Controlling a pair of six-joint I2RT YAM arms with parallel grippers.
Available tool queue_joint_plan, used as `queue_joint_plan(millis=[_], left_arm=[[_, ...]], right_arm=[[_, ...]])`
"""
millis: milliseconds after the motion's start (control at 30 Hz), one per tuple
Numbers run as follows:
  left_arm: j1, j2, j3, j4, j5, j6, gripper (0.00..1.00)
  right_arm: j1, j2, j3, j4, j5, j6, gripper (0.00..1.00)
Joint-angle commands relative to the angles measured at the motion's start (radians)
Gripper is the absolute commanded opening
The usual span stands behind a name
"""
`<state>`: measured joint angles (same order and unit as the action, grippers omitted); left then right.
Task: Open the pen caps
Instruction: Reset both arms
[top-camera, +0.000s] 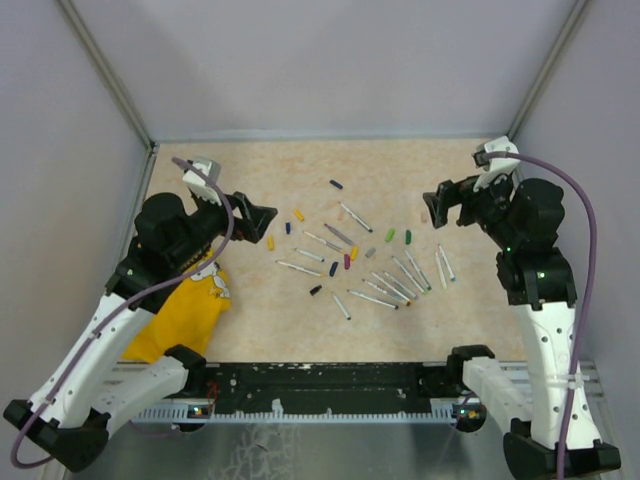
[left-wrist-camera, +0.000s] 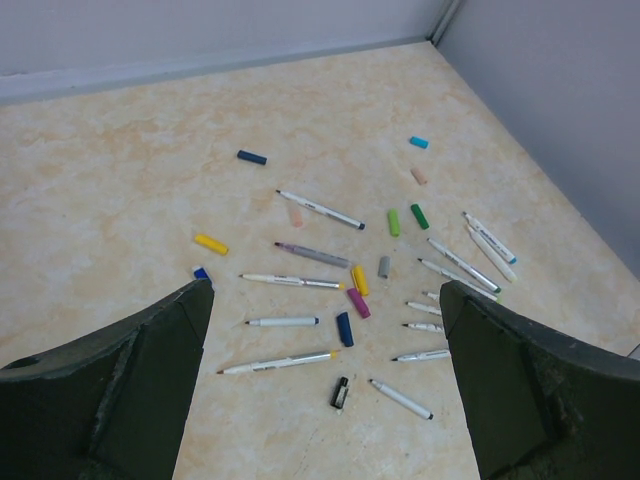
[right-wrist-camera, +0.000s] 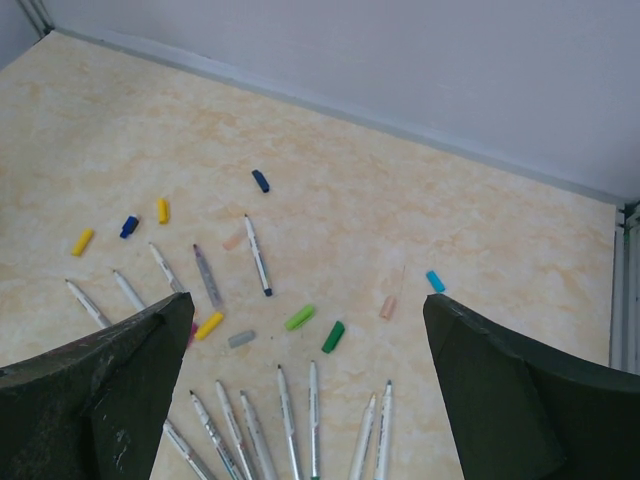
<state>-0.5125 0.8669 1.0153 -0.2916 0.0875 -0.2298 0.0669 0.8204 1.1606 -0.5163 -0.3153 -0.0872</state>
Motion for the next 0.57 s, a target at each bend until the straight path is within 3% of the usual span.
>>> queue_joint_plan(millis=[0,533], left_arm=[[0.001,-0.015,0.062,0.017,0.034,0.018,1.00],[0.002,-0.006,0.075,0.028,0.062,0.032,1.00]], right_arm=[[-0.009,-0.004,0.076,0.007,0.022,-0.022,0.98],[-0.009,-0.006,0.119,-0.001,0.012,-0.034,0.98]])
